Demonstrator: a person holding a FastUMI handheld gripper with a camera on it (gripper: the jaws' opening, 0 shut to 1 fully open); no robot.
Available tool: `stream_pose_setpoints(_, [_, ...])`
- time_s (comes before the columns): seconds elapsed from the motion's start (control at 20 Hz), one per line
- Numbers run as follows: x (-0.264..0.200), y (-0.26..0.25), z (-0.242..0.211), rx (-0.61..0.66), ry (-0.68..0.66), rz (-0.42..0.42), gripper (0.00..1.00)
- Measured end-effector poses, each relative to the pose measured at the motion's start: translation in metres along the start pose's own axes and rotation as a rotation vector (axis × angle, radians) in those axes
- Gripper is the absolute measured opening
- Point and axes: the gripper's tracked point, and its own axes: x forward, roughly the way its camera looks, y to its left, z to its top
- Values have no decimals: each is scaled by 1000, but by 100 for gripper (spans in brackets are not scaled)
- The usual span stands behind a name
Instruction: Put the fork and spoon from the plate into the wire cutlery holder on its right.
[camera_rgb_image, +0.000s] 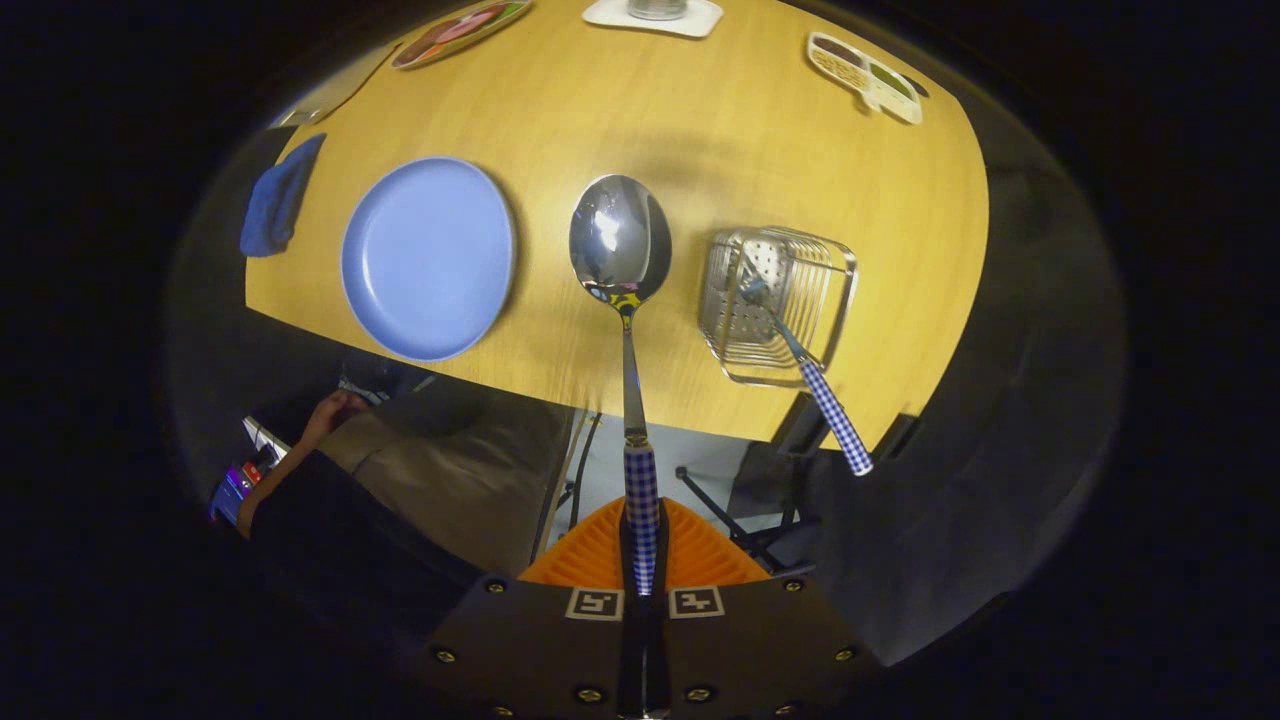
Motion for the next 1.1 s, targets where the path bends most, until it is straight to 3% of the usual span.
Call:
stream_pose_setpoints(0.4, [8, -23, -13, 151, 133, 98, 2])
stream_pose_setpoints(1.1, [23, -36, 16, 218, 320, 80, 2])
